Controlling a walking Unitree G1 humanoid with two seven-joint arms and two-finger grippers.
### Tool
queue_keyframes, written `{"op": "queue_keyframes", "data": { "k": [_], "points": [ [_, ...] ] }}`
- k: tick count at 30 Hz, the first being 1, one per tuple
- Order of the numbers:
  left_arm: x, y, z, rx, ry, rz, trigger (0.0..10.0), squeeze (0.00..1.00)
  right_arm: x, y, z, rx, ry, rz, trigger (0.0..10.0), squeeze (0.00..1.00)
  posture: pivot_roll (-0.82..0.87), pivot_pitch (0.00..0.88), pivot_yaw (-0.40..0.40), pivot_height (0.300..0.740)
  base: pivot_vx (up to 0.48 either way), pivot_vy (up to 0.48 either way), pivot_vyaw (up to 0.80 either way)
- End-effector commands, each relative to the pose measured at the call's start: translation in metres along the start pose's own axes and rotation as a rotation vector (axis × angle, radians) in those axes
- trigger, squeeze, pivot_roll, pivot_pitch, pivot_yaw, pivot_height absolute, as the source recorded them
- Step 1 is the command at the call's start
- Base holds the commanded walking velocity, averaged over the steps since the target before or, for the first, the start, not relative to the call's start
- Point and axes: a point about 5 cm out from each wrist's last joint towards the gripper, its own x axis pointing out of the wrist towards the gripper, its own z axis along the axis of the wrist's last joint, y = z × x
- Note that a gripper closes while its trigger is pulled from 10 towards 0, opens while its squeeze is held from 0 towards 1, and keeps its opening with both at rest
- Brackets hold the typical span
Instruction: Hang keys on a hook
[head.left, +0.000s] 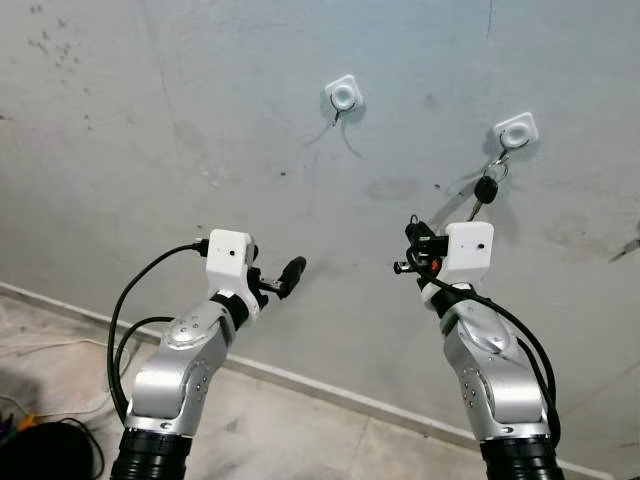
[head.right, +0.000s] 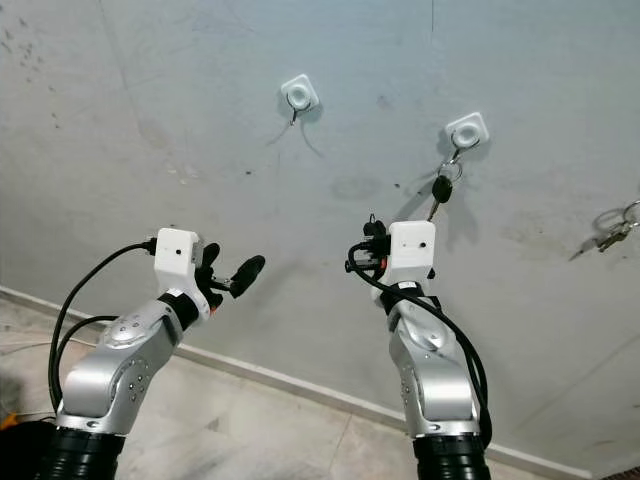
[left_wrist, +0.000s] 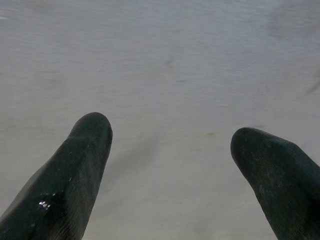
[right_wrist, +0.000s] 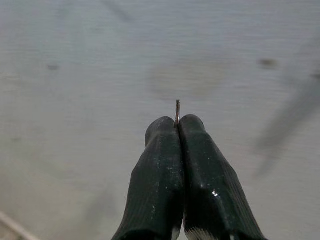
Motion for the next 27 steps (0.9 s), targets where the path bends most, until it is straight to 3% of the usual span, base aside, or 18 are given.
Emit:
{"op": "queue_keyframes", "data": {
  "k": [1,20,27],
  "points": [
    [0.0000,-0.0011,0.0014,0.000,-0.002,0.003,10.0,0.00,0.0006,-0.0017,0.0044,-0.006,-0.017,-0.005,10.0,0.00,0.17,0.000,-0.047,0.740,0.000,0.000,0.00],
    [0.0002,-0.0051,0.0039,-0.024,-0.025,-0.012,10.0,0.00,0.0004,-0.0020,0.0040,-0.006,-0.017,-0.005,10.0,0.00,0.17,0.000,-0.045,0.740,0.000,0.000,0.00],
    [0.0017,-0.0080,0.0021,-0.047,-0.004,-0.020,10.0,0.00,0.0007,-0.0027,0.0038,-0.006,-0.015,-0.009,10.0,0.00,0.16,0.000,-0.046,0.740,0.000,0.442,0.00]
  ]
}}
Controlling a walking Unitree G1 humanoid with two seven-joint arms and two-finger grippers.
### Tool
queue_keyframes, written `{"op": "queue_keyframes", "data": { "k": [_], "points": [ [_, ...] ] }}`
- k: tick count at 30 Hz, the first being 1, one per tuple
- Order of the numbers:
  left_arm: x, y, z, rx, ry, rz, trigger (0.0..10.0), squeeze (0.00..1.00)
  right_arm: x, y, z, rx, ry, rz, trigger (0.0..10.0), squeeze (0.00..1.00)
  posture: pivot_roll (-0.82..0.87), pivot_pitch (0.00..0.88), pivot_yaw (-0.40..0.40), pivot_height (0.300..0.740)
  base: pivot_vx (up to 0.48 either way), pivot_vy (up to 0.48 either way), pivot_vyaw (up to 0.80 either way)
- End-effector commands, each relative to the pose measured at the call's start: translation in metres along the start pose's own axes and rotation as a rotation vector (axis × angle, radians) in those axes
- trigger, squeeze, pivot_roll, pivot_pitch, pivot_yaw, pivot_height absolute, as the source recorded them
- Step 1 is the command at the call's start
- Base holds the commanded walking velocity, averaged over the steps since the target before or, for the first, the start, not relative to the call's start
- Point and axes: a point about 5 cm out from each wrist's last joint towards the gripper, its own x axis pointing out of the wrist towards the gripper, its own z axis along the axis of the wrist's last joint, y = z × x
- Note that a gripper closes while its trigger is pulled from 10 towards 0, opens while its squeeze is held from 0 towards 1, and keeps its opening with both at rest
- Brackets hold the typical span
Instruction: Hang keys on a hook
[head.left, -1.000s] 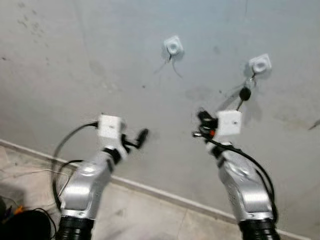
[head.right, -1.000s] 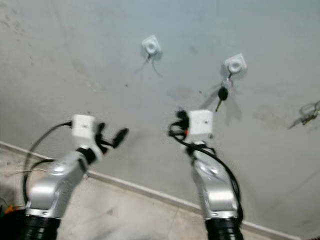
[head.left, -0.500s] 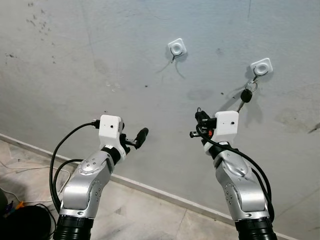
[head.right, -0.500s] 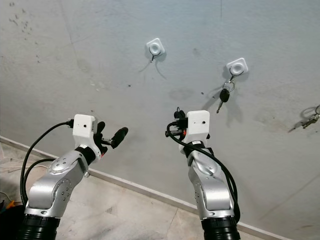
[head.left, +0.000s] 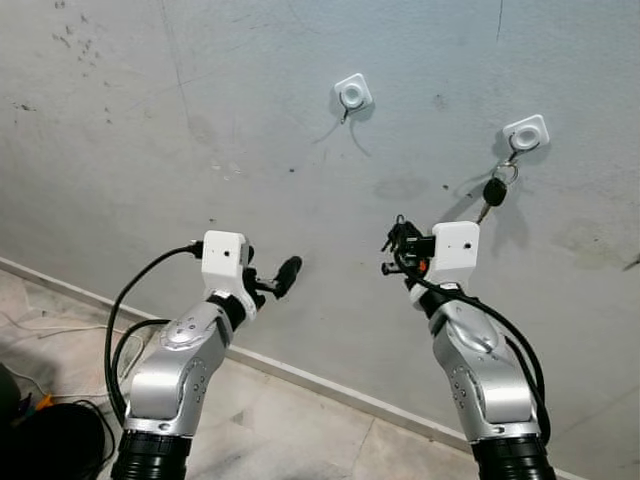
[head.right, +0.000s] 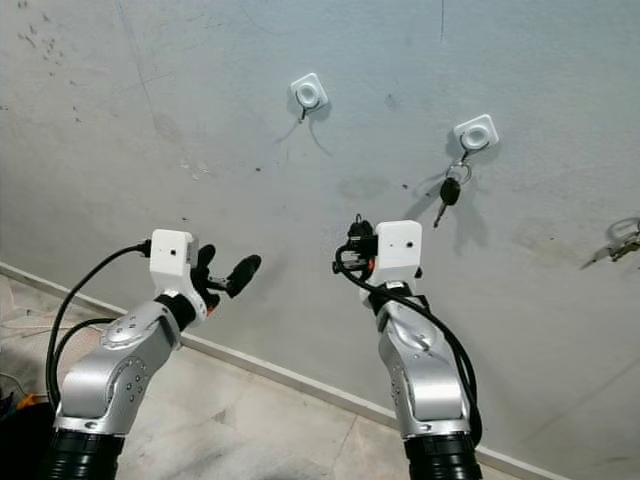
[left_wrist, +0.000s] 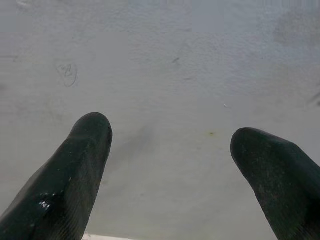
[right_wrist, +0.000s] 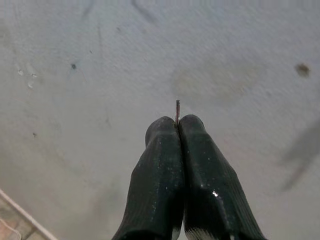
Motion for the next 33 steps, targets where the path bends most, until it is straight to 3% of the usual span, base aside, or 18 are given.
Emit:
{"op": "queue_keyframes", "data": {
  "k": [1,13,19,33],
  "points": [
    [-0.0017,0.0022,0.0058,0.011,-0.011,0.007,10.0,0.00,0.0016,0.0049,0.0031,0.008,-0.015,0.012,10.0,0.00,0.16,0.000,-0.046,0.740,0.000,0.480,0.00],
    [-0.0009,0.0020,0.0068,0.018,-0.012,0.004,10.0,0.00,0.0030,0.0039,0.0040,0.008,-0.018,0.007,10.0,0.00,0.16,0.000,-0.045,0.740,0.000,0.443,0.00],
    [-0.0016,-0.0001,0.0101,0.026,-0.039,-0.019,10.0,0.00,0.0050,0.0021,0.0062,0.012,-0.022,-0.006,10.0,0.00,0.17,0.000,-0.046,0.740,0.000,0.000,0.00],
    [-0.0011,0.0004,0.0092,0.035,-0.038,-0.015,10.0,0.00,0.0056,0.0031,0.0070,0.019,-0.029,-0.001,10.0,0.00,0.17,0.000,-0.045,0.740,0.000,0.000,-0.62]
  ]
}}
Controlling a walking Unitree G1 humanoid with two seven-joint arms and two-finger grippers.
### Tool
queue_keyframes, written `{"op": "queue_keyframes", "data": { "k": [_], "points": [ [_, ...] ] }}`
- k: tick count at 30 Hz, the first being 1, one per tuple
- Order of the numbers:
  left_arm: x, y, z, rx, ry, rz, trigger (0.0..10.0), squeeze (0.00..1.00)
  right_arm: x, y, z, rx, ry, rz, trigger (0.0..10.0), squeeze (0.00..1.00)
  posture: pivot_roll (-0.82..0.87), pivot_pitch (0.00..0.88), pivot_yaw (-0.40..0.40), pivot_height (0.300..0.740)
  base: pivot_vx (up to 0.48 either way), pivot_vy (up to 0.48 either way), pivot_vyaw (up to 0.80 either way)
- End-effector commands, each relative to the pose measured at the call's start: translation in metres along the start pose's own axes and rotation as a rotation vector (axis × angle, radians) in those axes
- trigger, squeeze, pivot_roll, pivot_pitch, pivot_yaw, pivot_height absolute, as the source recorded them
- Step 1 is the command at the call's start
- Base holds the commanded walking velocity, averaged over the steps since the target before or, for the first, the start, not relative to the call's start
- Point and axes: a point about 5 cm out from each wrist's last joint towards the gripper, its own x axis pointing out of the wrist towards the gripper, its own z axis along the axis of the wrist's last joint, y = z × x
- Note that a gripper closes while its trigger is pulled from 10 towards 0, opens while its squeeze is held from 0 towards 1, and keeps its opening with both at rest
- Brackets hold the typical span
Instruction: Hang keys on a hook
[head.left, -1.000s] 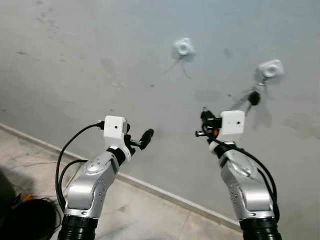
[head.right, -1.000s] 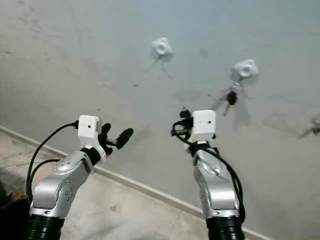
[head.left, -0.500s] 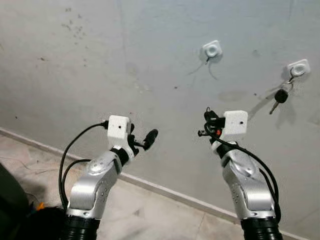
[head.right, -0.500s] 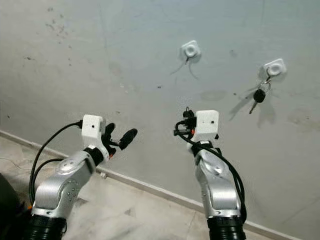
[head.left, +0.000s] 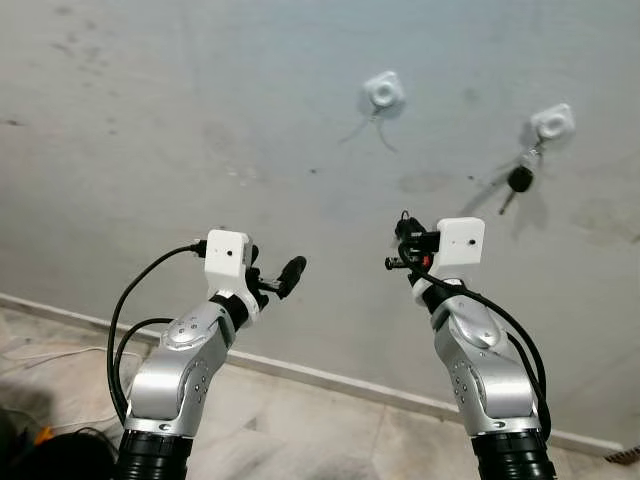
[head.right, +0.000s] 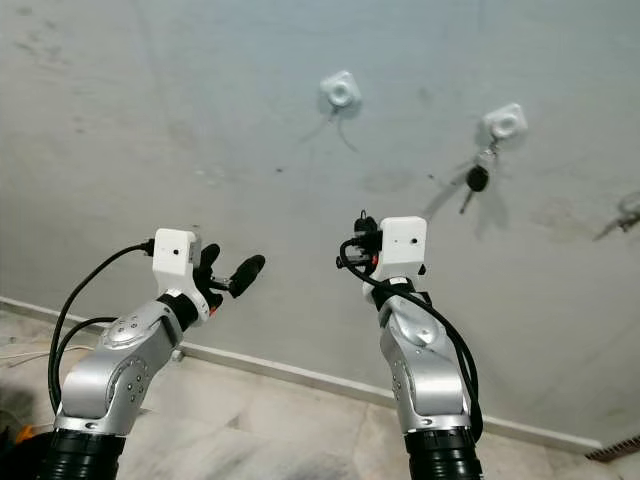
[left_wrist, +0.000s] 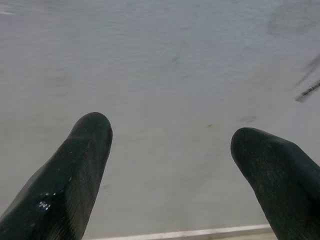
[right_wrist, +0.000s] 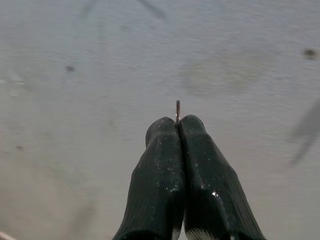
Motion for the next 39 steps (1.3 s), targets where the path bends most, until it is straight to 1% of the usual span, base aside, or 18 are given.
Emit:
{"op": "queue_keyframes", "data": {
  "k": [1,13,16,18,19,22,25,29,32,33,34,36,39],
  "points": [
    [-0.001,0.002,0.004,0.011,-0.017,0.002,10.0,0.00,0.002,0.001,0.004,0.001,-0.019,0.001,10.0,0.00,0.17,0.000,-0.045,0.740,0.000,0.000,0.00],
    [-0.002,0.000,0.010,0.012,-0.055,-0.026,10.0,0.00,0.003,0.000,0.007,-0.010,-0.032,0.002,10.0,0.00,0.17,0.000,-0.047,0.740,0.000,0.000,0.00],
    [-0.001,0.000,0.022,0.040,-0.111,-0.004,10.0,0.00,0.001,0.000,0.017,-0.006,-0.095,0.002,10.0,0.00,0.17,0.000,-0.047,0.740,0.000,0.000,0.00],
    [-0.003,-0.003,0.031,0.078,-0.158,-0.020,10.0,0.00,-0.001,0.001,0.027,-0.016,-0.134,0.007,10.0,0.00,0.16,0.000,-0.048,0.740,0.000,0.000,0.00],
    [-0.003,-0.003,0.031,0.078,-0.158,-0.020,10.0,0.00,-0.001,0.001,0.027,-0.016,-0.134,0.007,10.0,0.00,0.16,0.000,-0.048,0.740,0.000,0.000,0.00],
    [-0.007,-0.005,0.035,0.093,-0.174,-0.020,10.0,0.00,-0.009,-0.001,0.036,-0.031,-0.151,0.005,10.0,0.00,0.17,0.000,-0.049,0.740,0.000,0.000,0.00],
    [-0.014,-0.004,0.032,0.095,-0.163,-0.019,10.0,0.00,-0.020,-0.002,0.041,-0.036,-0.159,0.008,10.0,0.00,0.17,0.000,-0.049,0.740,0.000,0.000,0.00],
    [-0.031,0.002,0.017,0.122,-0.113,-0.002,10.0,0.00,-0.046,-0.004,0.040,-0.064,-0.128,0.023,10.0,0.00,0.15,0.000,-0.044,0.740,0.000,0.000,0.00],
    [-0.036,0.004,0.012,0.123,-0.099,0.005,10.0,0.00,-0.053,-0.004,0.038,-0.073,-0.114,0.028,10.0,0.00,0.14,0.000,-0.042,0.740,0.000,0.000,0.00],
    [-0.043,0.005,0.009,0.139,-0.092,-0.003,10.0,0.00,-0.066,-0.008,0.037,-0.089,-0.084,0.034,10.0,0.00,0.13,0.000,-0.041,0.740,0.000,0.000,0.00],
    [-0.043,0.005,0.009,0.139,-0.092,-0.003,10.0,0.00,-0.066,-0.008,0.037,-0.089,-0.084,0.034,10.0,0.00,0.13,0.000,-0.041,0.740,0.000,0.000,0.00],
    [-0.046,0.005,0.008,0.139,-0.086,-0.001,10.0,0.00,-0.077,-0.011,0.037,-0.103,-0.053,0.043,10.0,0.00,0.13,0.000,-0.039,0.740,0.000,0.000,0.00],
    [-0.046,0.003,0.008,0.137,-0.091,-0.009,10.0,0.00,-0.080,-0.012,0.038,-0.113,-0.038,0.050,10.0,0.00,0.12,0.000,-0.040,0.740,0.000,0.000,0.00]
  ]
}}
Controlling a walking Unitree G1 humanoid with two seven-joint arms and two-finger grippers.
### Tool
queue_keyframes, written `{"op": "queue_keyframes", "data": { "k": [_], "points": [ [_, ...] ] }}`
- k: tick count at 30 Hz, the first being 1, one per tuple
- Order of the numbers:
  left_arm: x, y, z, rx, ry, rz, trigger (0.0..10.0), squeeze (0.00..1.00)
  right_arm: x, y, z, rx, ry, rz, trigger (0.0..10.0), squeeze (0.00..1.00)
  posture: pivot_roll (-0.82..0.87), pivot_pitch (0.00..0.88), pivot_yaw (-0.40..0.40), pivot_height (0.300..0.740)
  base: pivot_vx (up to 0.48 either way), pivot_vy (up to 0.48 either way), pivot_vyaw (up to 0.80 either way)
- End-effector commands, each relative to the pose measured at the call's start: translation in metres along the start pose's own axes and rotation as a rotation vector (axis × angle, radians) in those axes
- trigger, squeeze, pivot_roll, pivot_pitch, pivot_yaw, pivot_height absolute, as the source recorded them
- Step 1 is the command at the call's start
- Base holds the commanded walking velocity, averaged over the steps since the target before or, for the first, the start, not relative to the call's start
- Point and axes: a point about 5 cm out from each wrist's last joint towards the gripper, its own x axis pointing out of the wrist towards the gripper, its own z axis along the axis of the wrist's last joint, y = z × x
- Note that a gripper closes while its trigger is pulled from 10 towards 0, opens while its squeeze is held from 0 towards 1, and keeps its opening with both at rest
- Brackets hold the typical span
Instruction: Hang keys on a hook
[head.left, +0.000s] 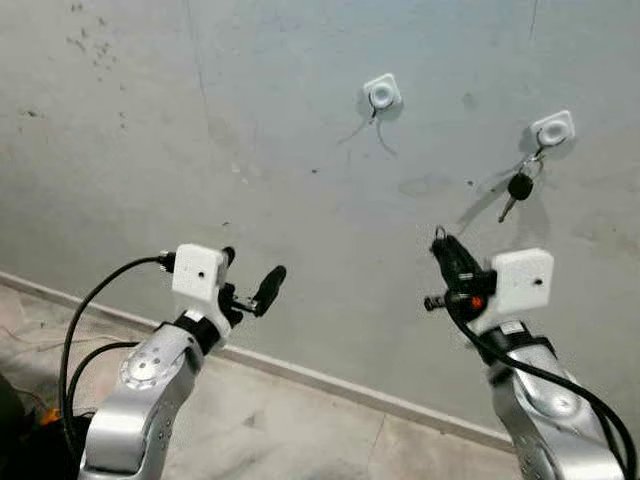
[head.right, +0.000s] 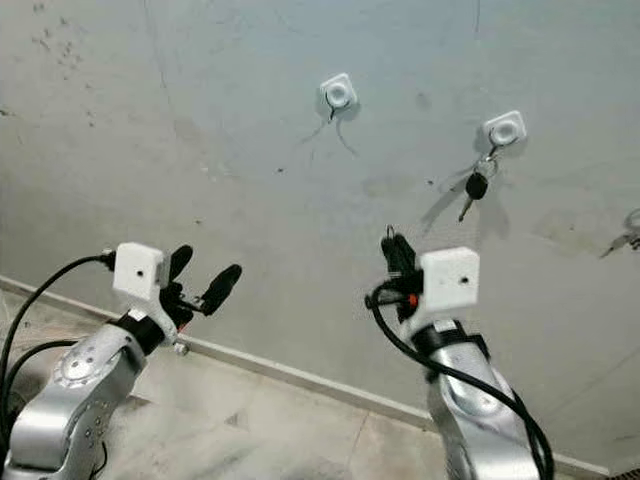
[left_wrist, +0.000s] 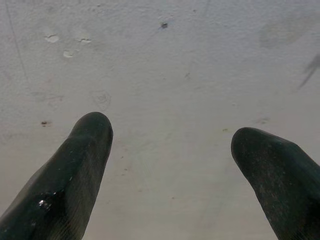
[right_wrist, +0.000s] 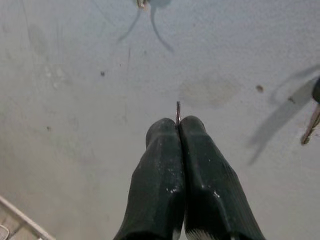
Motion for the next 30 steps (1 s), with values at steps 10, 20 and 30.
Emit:
{"op": "queue_keyframes", "data": {
  "k": [10,20,30],
  "points": [
    [0.0018,-0.0066,0.0078,-0.008,-0.035,-0.035,10.0,0.00,-0.0035,0.0019,0.0106,-0.014,-0.002,0.027,10.0,0.00,0.13,0.000,-0.045,0.740,0.223,0.000,0.00],
    [0.0018,-0.0085,0.0073,-0.004,-0.027,-0.049,10.0,0.00,-0.0040,0.0073,0.0090,-0.013,0.018,0.045,10.0,0.00,0.14,0.000,-0.046,0.740,0.395,0.000,0.00],
    [0.0027,-0.0084,0.0066,-0.005,-0.011,-0.050,10.0,0.00,-0.0039,0.0070,0.0078,-0.008,0.028,0.041,10.0,0.00,0.14,0.000,-0.040,0.740,0.378,0.000,0.00]
  ]
}}
